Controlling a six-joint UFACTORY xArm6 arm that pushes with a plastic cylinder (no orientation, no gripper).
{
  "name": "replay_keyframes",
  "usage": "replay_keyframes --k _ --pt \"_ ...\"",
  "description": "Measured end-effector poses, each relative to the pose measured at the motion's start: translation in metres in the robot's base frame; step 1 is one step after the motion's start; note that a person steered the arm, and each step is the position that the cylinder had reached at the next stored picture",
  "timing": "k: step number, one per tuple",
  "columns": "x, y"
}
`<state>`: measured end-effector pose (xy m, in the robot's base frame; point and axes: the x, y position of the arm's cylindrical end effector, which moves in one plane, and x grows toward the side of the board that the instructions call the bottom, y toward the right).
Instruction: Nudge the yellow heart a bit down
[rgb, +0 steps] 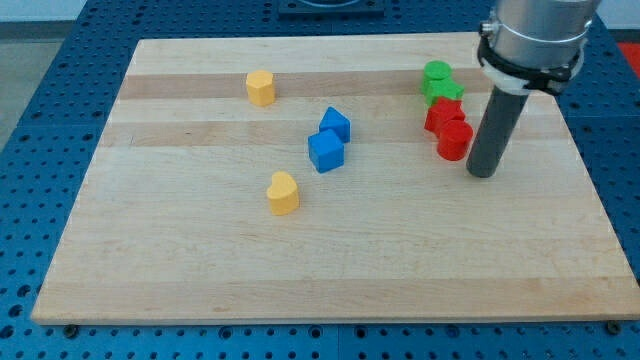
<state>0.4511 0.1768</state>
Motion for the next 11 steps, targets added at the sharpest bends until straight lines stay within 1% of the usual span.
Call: replay_keyframes --k 2,3,10,11 --pt "-0.025 0.001" --pt "-0.026 0.001" --pt "-0.02 -0.004" --pt "-0.003 -0.003"
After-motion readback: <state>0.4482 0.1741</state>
